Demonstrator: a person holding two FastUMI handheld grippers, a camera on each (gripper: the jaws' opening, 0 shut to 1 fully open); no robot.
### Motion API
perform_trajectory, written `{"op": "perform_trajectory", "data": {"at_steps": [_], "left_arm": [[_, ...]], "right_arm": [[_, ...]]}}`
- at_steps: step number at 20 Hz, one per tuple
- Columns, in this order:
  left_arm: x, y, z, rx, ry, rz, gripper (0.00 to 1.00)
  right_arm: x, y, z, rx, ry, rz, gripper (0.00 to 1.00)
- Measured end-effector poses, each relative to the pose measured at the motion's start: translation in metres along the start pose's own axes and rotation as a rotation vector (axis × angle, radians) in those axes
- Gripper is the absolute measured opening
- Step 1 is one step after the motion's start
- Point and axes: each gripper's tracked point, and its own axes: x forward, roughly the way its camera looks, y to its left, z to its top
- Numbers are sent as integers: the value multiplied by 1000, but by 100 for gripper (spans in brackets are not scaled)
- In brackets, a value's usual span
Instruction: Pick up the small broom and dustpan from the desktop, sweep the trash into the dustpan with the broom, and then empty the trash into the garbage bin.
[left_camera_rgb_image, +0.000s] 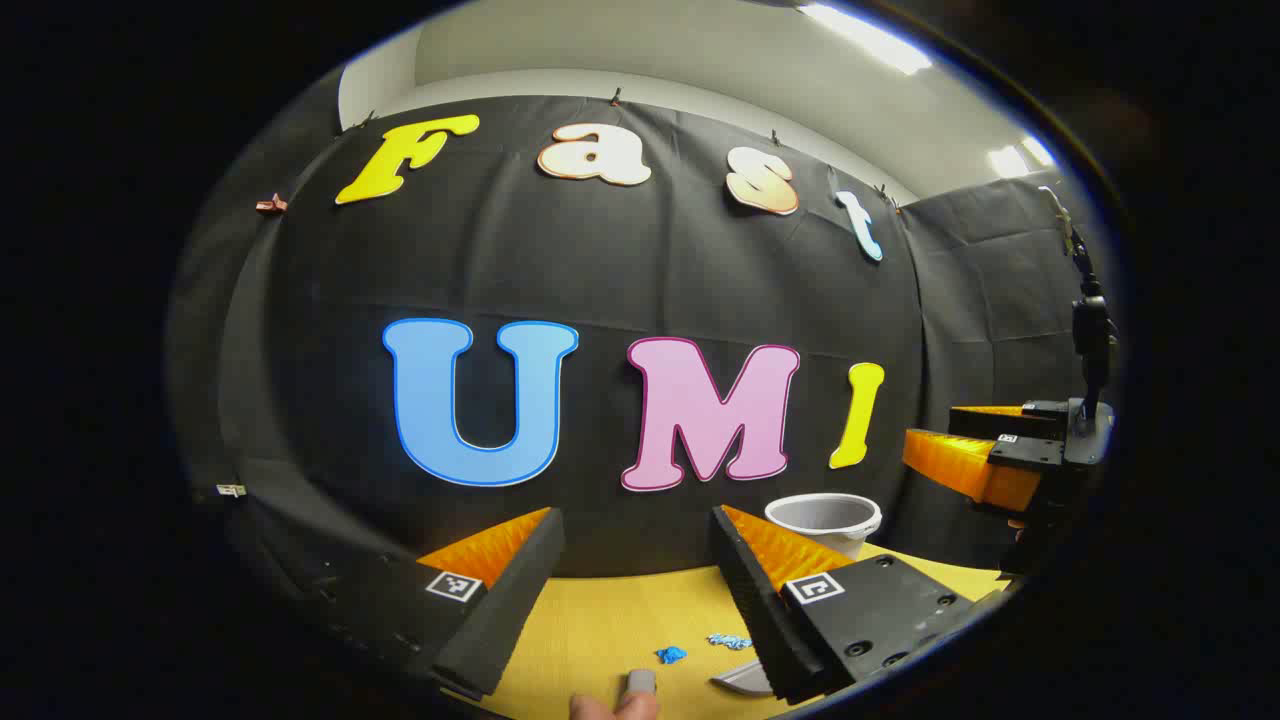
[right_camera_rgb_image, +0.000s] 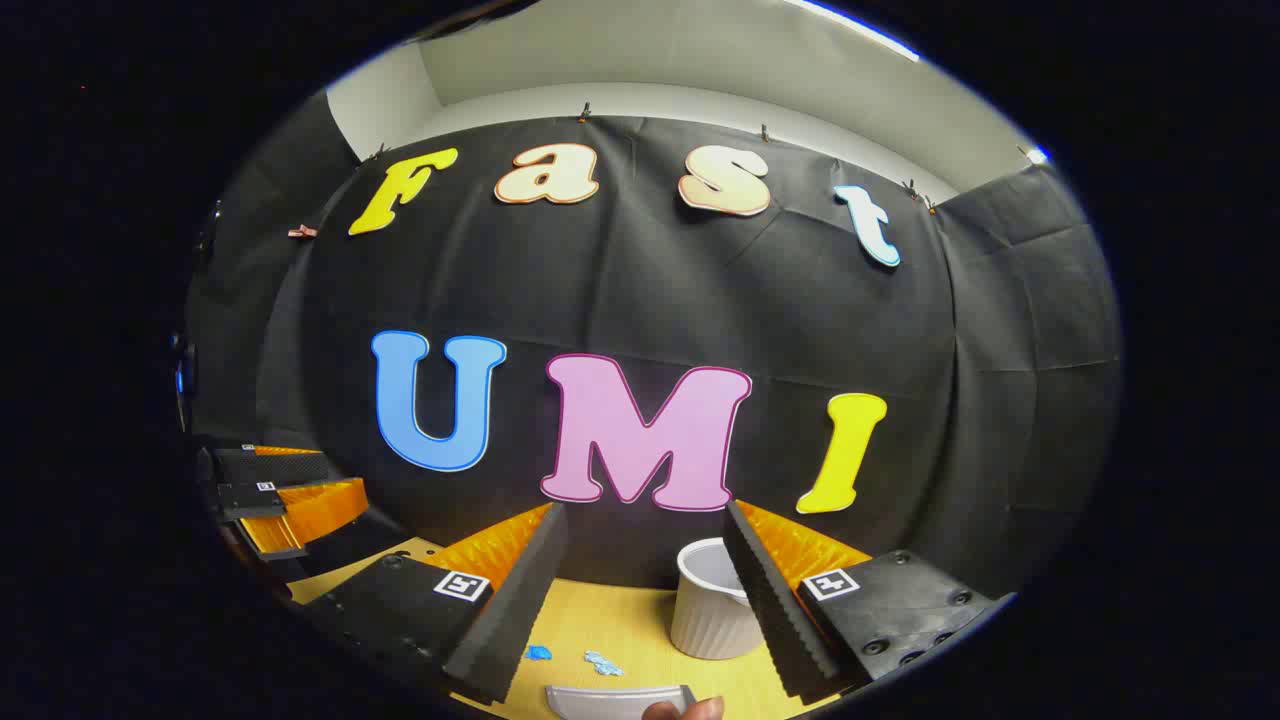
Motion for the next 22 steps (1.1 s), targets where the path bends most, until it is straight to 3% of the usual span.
{"op": "perform_trajectory", "data": {"at_steps": [7,9,10,13,14,15,19,22], "left_arm": [[0,2,1,0,8,6,95],[-1,2,0,2,12,10,94],[-1,3,0,4,14,13,94],[-3,7,2,12,21,18,94],[-3,8,1,16,26,18,99],[-4,9,2,18,29,17,94],[-17,16,-11,26,36,14,95],[-17,18,-16,38,48,8,94]], "right_arm": [[-3,7,-10,14,30,32,97],[-4,9,-15,18,45,46,93],[-5,10,-20,19,57,53,97],[-12,14,-29,9,87,81,97],[-14,14,-37,4,108,95,97],[-17,16,-47,-2,143,110,97],[-36,12,-108,-16,349,148,97],[-63,12,-169,-45,568,178,97]]}}
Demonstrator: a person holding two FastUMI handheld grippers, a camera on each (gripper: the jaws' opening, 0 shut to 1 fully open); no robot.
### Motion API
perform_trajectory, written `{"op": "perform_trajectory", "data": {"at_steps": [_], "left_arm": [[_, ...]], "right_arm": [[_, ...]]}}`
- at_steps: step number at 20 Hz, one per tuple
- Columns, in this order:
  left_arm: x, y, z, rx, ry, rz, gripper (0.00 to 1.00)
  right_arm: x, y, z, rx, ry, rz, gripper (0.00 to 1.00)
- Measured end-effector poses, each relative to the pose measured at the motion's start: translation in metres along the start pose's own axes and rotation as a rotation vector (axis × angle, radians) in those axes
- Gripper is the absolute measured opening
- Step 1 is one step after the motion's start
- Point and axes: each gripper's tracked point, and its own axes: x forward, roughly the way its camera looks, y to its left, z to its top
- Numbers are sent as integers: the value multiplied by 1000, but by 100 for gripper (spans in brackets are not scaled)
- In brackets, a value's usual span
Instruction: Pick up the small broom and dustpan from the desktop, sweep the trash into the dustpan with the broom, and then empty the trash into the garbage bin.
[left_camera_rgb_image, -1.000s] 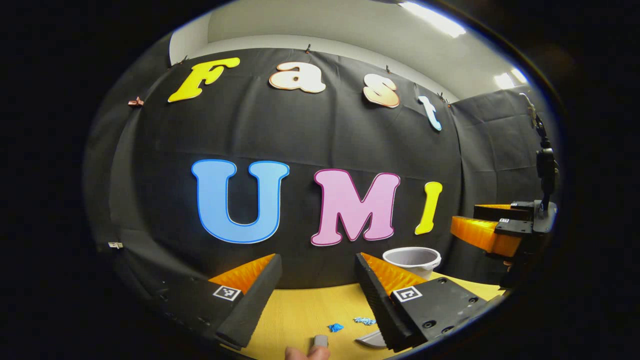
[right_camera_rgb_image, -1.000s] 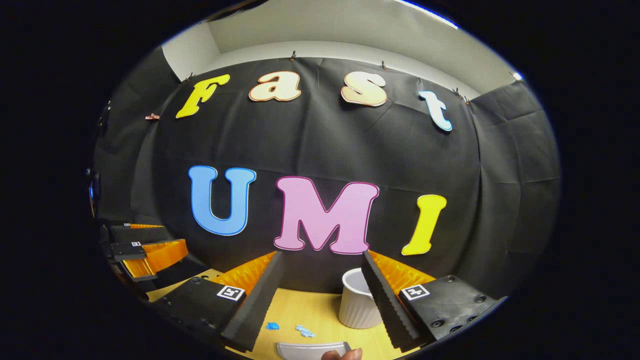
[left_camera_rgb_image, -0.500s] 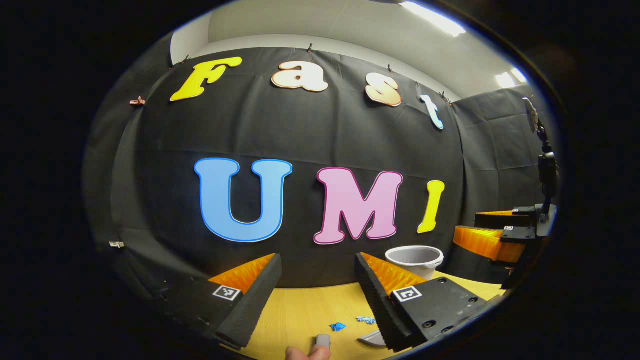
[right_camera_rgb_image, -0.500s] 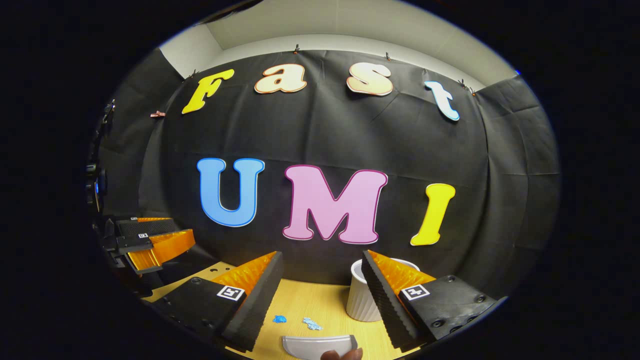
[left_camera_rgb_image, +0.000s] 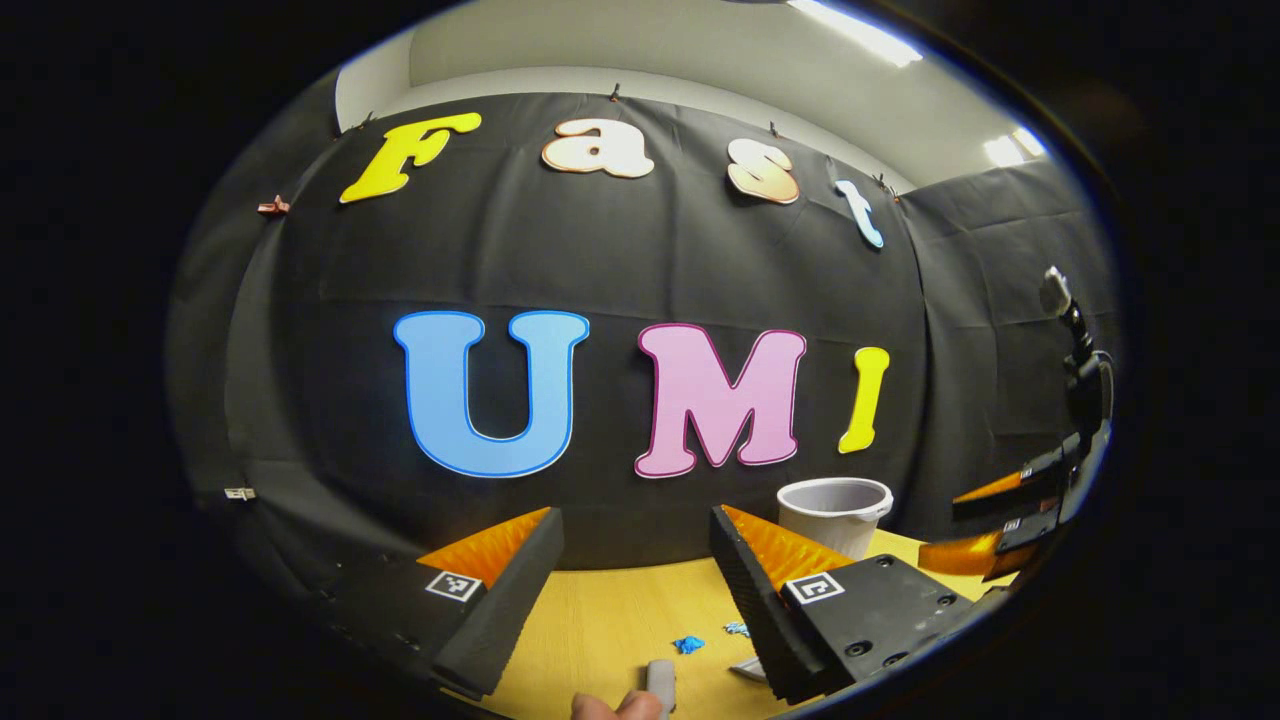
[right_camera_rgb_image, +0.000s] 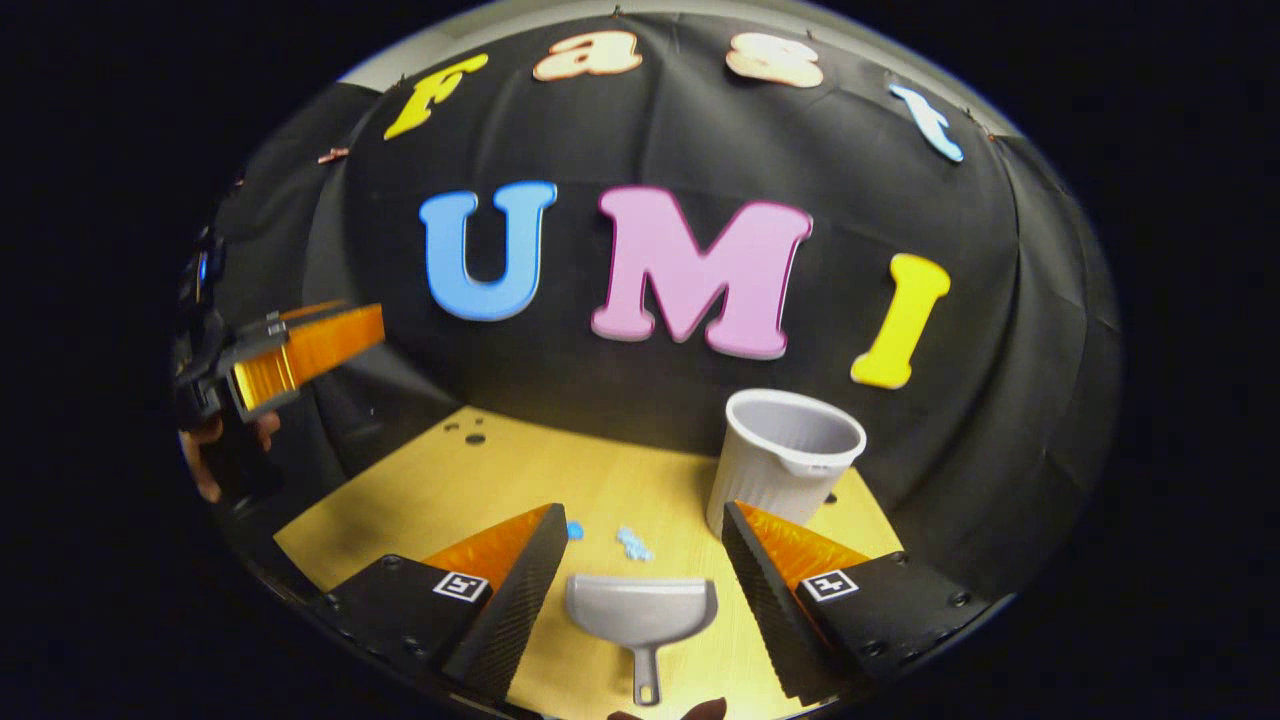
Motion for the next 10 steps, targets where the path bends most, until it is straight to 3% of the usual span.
{"op": "perform_trajectory", "data": {"at_steps": [5,10], "left_arm": [[-4,3,-9,-18,21,-12,95],[-10,15,-15,-15,35,0,95]], "right_arm": [[15,2,-107,-28,354,15,94],[39,3,-189,67,630,22,88]]}}
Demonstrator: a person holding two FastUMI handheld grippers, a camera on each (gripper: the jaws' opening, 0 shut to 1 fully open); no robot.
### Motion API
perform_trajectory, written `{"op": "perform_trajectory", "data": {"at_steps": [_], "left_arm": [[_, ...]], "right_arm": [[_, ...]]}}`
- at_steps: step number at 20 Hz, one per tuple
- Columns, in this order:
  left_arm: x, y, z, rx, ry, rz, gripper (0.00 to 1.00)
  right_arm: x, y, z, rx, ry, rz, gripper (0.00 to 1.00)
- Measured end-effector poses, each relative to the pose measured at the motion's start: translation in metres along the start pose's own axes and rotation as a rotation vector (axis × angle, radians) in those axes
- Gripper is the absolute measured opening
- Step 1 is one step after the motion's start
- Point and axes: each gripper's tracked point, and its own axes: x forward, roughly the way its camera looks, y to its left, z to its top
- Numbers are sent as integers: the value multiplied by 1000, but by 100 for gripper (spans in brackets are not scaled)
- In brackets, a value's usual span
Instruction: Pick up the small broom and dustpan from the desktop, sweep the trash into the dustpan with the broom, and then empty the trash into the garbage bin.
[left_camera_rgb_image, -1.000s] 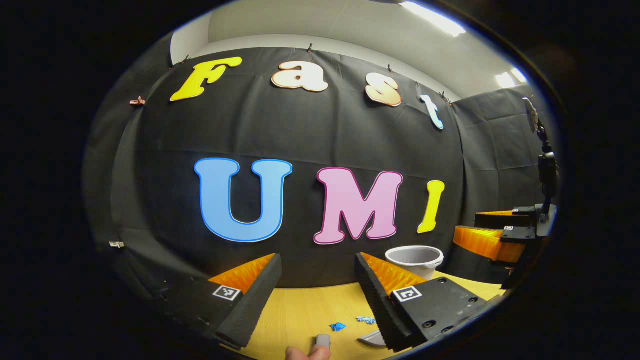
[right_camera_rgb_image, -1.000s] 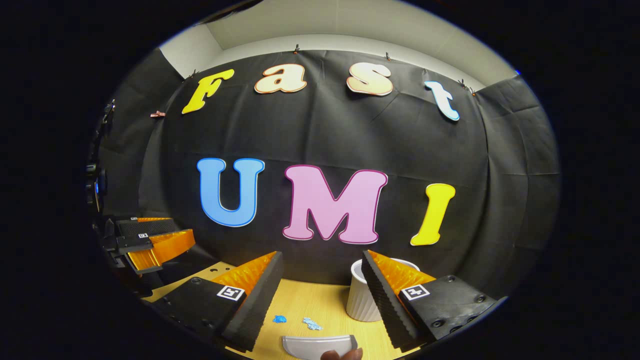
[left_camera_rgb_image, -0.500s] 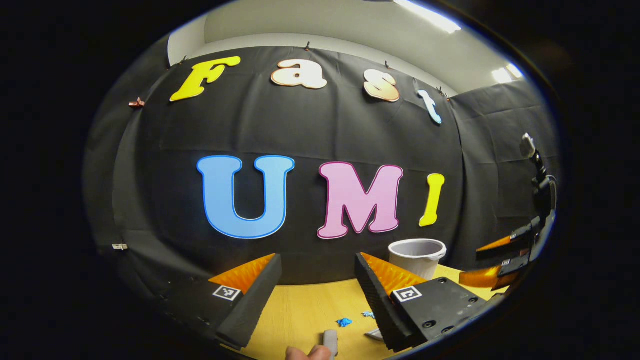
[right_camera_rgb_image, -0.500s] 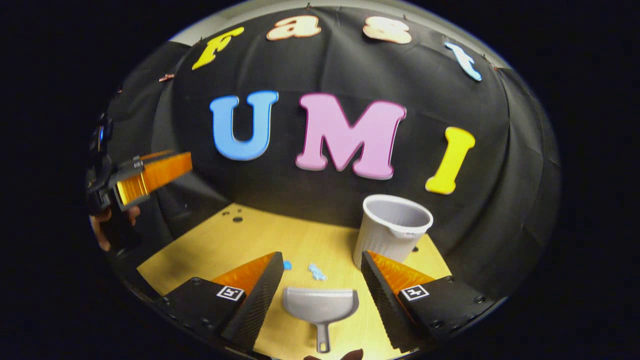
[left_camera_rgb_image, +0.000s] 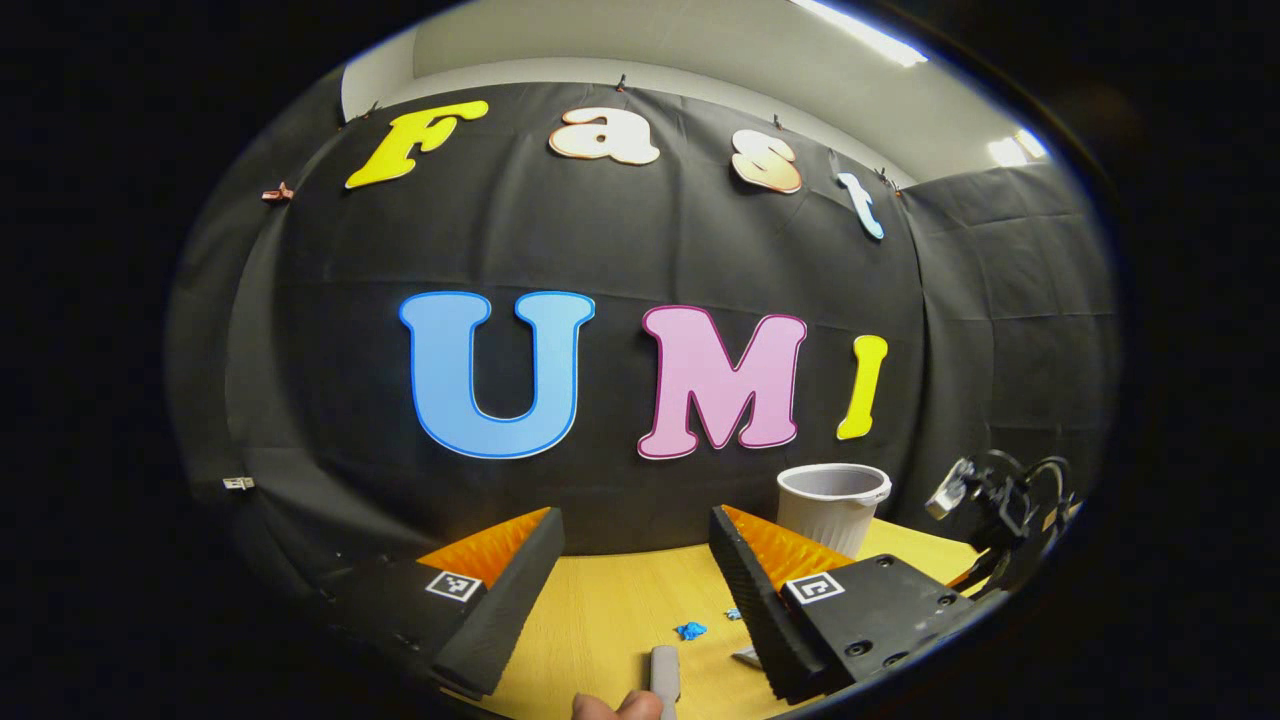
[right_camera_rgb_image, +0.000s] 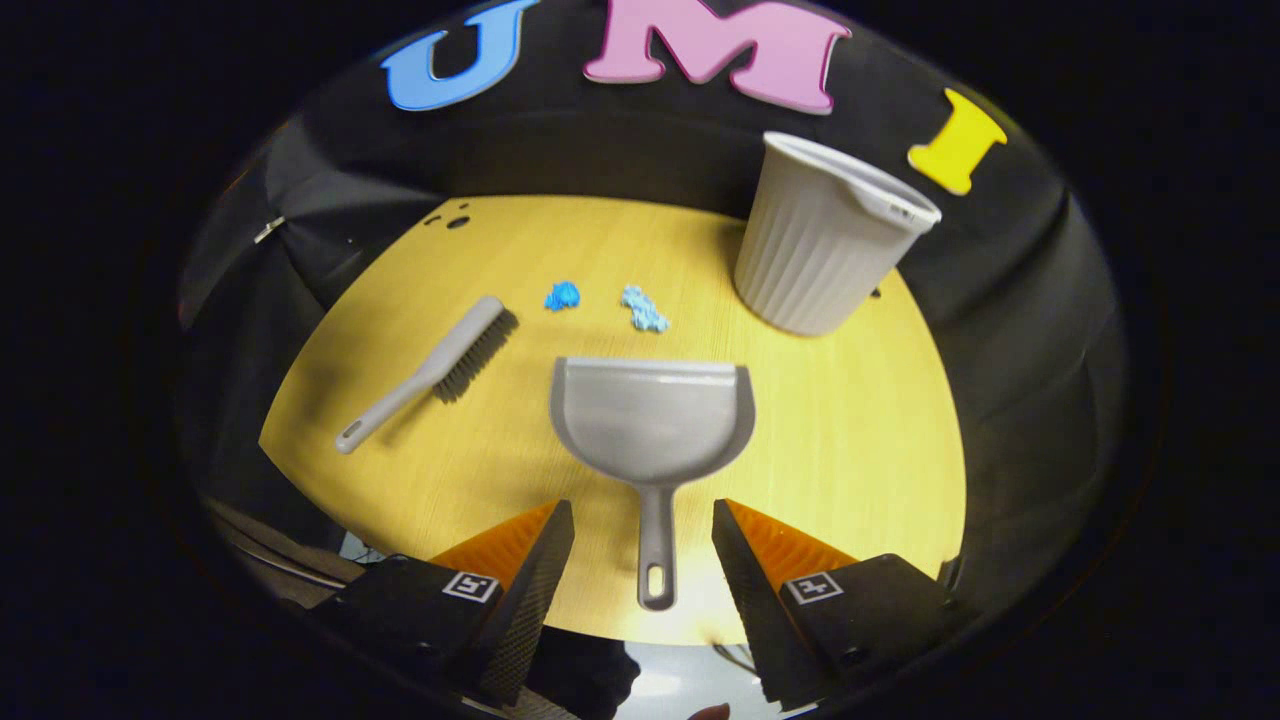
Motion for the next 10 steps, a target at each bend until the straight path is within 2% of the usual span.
{"op": "perform_trajectory", "data": {"at_steps": [3,8,10], "left_arm": [[-5,8,-6,-2,18,18,95],[-12,27,-15,1,42,73,94],[-13,35,-18,0,52,99,94]], "right_arm": [[32,-15,-14,26,81,-31,86],[85,-24,-35,-41,196,-65,86],[100,-20,-36,-40,208,-63,82]]}}
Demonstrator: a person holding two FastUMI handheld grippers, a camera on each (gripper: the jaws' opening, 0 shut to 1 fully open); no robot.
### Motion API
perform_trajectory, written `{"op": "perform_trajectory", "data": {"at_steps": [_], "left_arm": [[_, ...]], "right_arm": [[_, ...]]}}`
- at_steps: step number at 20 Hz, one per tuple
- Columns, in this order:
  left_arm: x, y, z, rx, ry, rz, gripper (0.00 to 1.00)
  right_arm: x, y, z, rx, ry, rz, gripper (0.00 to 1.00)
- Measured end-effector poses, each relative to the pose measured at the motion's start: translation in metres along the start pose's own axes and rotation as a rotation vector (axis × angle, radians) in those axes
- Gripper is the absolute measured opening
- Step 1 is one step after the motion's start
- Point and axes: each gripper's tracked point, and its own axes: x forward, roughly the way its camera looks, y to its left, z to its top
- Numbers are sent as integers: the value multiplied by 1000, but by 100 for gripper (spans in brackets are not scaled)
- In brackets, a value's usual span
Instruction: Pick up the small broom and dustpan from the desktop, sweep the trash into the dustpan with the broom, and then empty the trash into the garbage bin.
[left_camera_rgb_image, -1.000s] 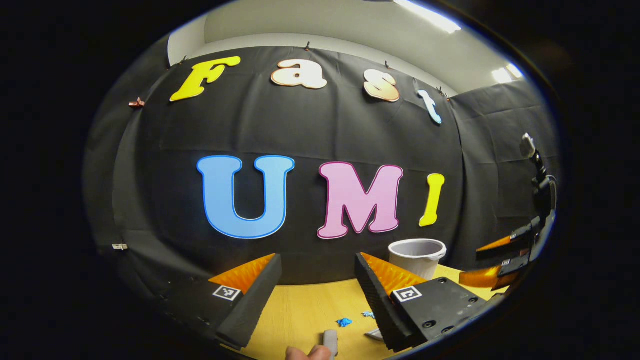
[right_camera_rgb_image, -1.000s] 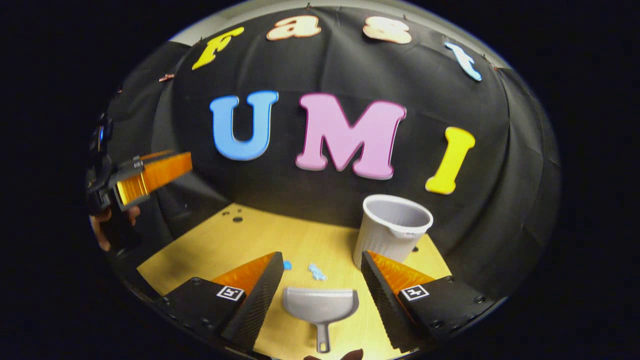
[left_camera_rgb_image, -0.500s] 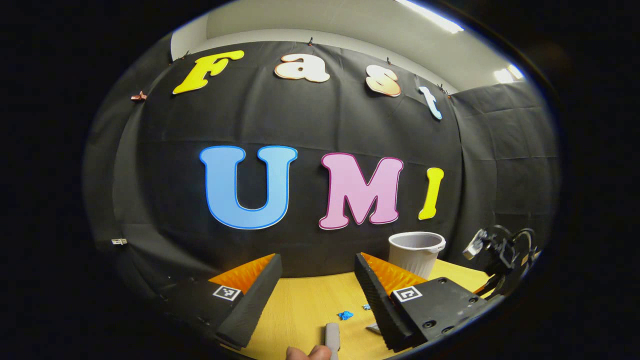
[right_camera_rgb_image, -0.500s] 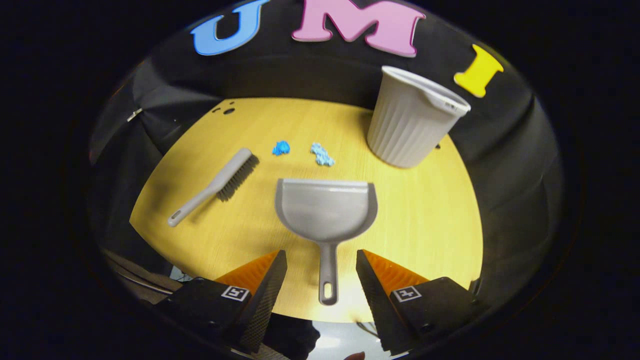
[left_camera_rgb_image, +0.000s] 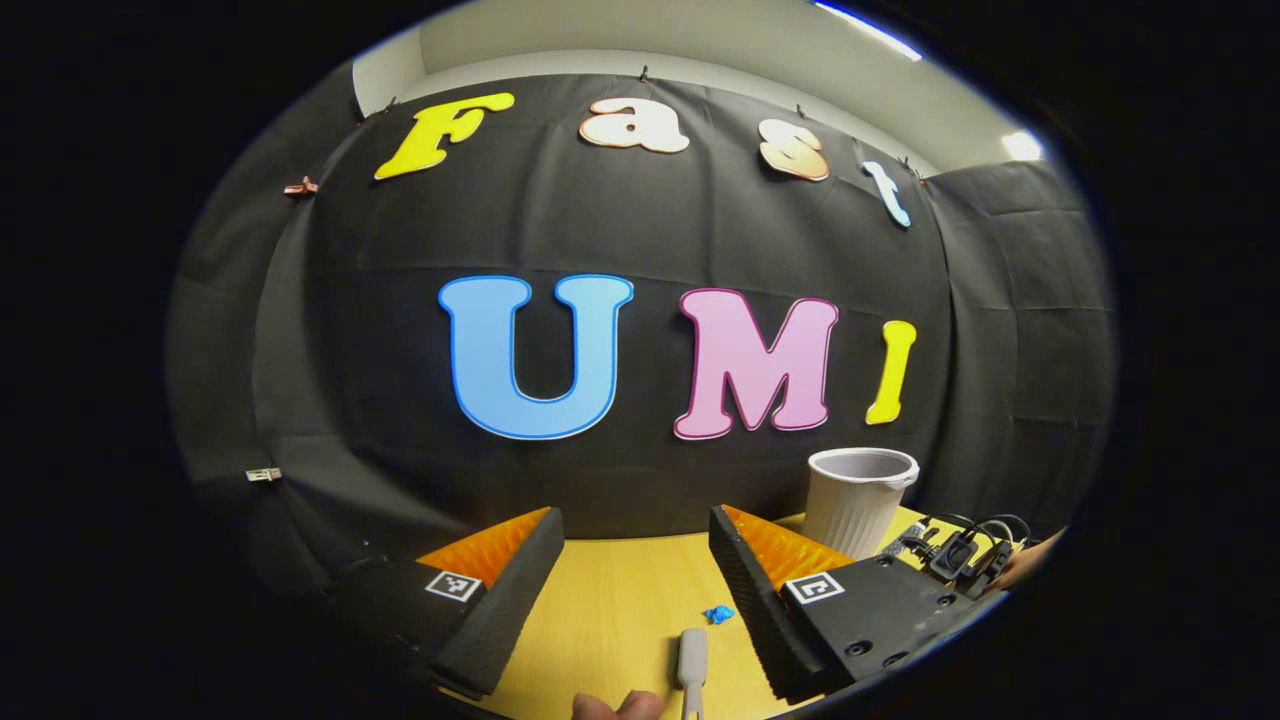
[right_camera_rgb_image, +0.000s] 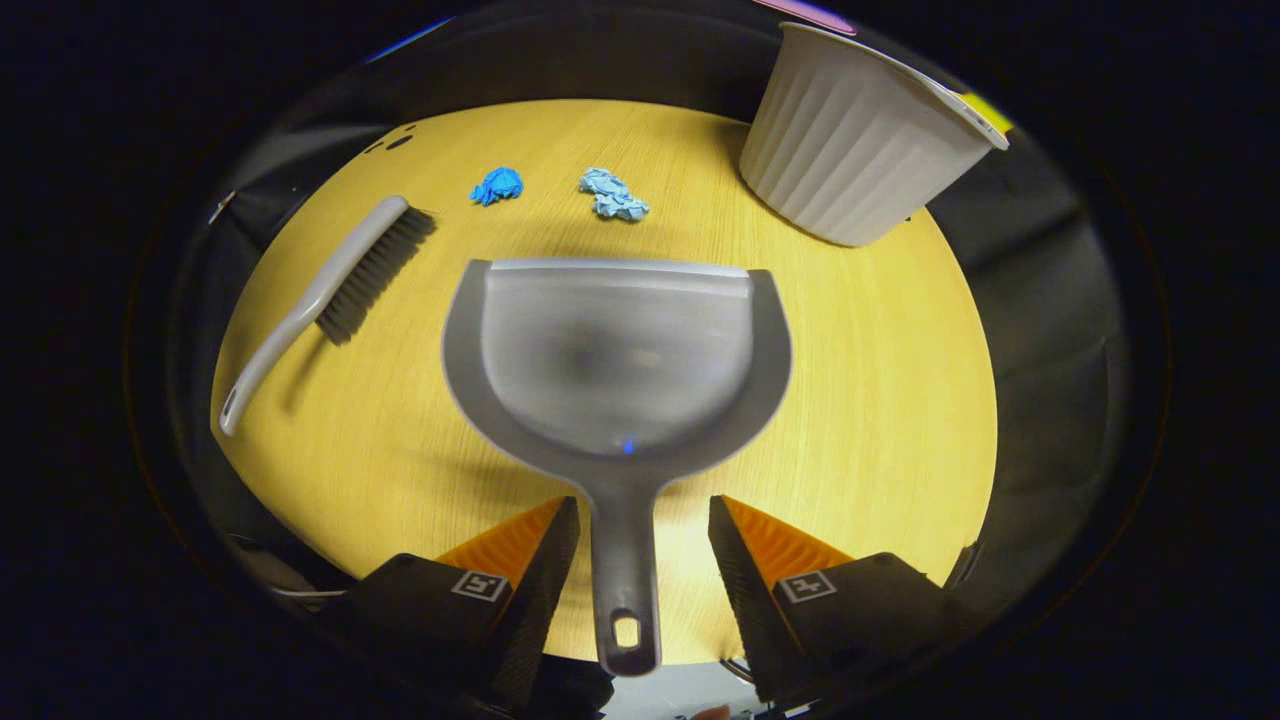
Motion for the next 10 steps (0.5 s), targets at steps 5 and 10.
{"op": "perform_trajectory", "data": {"at_steps": [5,10], "left_arm": [[1,14,-6,-7,24,69,94],[3,22,-12,-6,36,139,95]], "right_arm": [[23,11,1,-35,39,20,79],[28,17,9,23,36,87,76]]}}
